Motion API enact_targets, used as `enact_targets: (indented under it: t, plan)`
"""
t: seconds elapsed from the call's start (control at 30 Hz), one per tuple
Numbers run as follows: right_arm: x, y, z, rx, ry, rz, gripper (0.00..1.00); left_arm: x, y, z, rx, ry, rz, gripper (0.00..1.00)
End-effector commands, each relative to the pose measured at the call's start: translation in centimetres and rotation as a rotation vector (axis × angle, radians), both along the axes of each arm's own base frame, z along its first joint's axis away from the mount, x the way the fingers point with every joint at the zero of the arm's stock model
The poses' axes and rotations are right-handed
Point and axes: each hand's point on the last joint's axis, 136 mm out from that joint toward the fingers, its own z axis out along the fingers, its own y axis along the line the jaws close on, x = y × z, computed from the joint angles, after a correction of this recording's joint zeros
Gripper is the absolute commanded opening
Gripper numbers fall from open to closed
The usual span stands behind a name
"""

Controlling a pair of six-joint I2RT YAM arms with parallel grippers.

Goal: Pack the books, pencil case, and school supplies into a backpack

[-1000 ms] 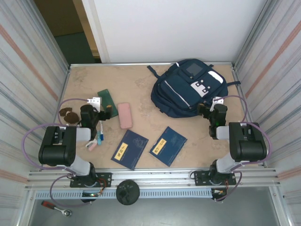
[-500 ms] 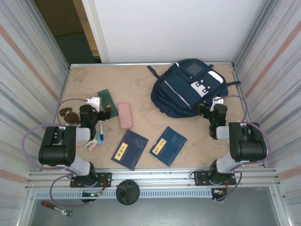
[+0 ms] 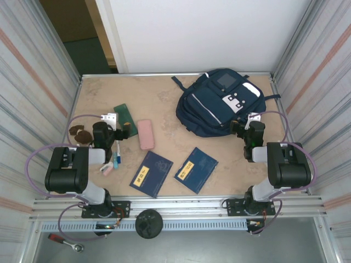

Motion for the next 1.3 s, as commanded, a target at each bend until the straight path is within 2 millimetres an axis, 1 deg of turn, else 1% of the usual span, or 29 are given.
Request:
enact_targets:
  t: [0.0,0.1,0.17,0.23,0.3,0.33,0.37,0.4,0.47,0.5,0.53,0.6,0.7,0.73,0.8,0.9,0.97,1.03,1.1,1.17,1.2,1.23,1.27]
  plan:
    - [0.4,-0.4,2.2,-0.033,-0.062,-0.046,0.99,0.4,0.8,1.7,-0.005,-0.045,0.054,0.99]
    - [-0.7,-1.3,4.8,-0.057,-0.053,-0.142,0.99,-0.8,2.6,3.5,-0.019,-0.020,0.168,0.99]
    - [-2.1,-2.8,6.5,0.010,-0.063,-0.247,0.99,-1.9,3.6,4.5,-0.089,0.039,0.236,0.99]
    - [-3.5,-4.3,8.2,0.082,-0.094,-0.338,0.99,-2.9,4.0,5.3,-0.135,0.076,0.289,0.99]
    - [-5.3,-6.0,8.8,0.154,-0.071,-0.460,0.99,-3.7,3.1,6.0,-0.203,0.076,0.292,0.99]
    - [-5.9,-6.6,9.2,0.194,-0.053,-0.505,0.99,-3.9,2.2,6.5,-0.260,0.068,0.260,0.99]
    - [-6.1,-6.7,9.4,0.228,-0.036,-0.513,0.99,-4.1,1.4,7.0,-0.309,0.065,0.229,0.99]
    - [-5.8,-6.2,9.9,0.256,-0.019,-0.484,0.99,-4.3,0.4,7.6,-0.372,0.064,0.205,0.99]
    - [-4.5,-4.5,10.3,0.299,0.023,-0.378,0.99,-4.6,-1.5,8.5,-0.468,0.063,0.160,0.99]
    - [-3.6,-3.4,10.3,0.328,0.056,-0.316,0.99,-4.8,-2.8,8.9,-0.505,0.067,0.127,0.99]
    - [-2.5,-2.2,10.1,0.364,0.113,-0.257,0.99,-4.8,-4.4,9.3,-0.524,0.075,0.090,0.99]
    - [-0.8,-0.7,9.6,0.421,0.214,-0.179,0.98,-4.9,-7.5,9.5,-0.520,0.107,0.020,0.99]
    - [1.2,-0.2,8.7,0.514,0.294,-0.152,0.98,-5.1,-12.2,9.1,-0.470,0.195,-0.078,0.99]
    - [2.0,-0.3,8.0,0.571,0.319,-0.155,0.96,-5.2,-13.7,8.7,-0.451,0.226,-0.106,0.99]
    - [3.2,-1.0,7.1,0.609,0.339,-0.188,0.95,-5.4,-16.4,8.2,-0.421,0.274,-0.169,0.99]
    - [4.8,-2.4,4.8,0.577,0.392,-0.260,0.90,-5.4,-19.6,7.5,-0.367,0.315,-0.236,0.99]
    - [5.1,-3.3,2.9,0.545,0.447,-0.313,0.86,-5.1,-21.1,7.3,-0.341,0.334,-0.258,0.99]
    - [5.1,-4.2,0.9,0.514,0.491,-0.359,0.86,-4.8,-22.5,7.2,-0.325,0.350,-0.282,0.99]
    - [5.0,-4.3,-0.8,0.533,0.526,-0.367,0.85,-4.5,-23.8,7.0,-0.318,0.370,-0.298,0.99]
    - [5.3,-3.5,-1.7,0.579,0.540,-0.326,0.76,-4.3,-25.0,6.6,-0.315,0.391,-0.312,0.99]
    - [5.6,-2.5,-1.8,0.617,0.545,-0.280,0.65,-4.3,-25.7,6.4,-0.316,0.401,-0.322,0.99]
    - [5.8,-1.9,-1.9,0.641,0.545,-0.253,0.56,-4.2,-26.2,6.2,-0.322,0.410,-0.327,0.99]
    - [5.9,-1.2,-1.8,0.676,0.543,-0.225,0.43,-4.2,-26.8,6.0,-0.333,0.423,-0.335,0.99]
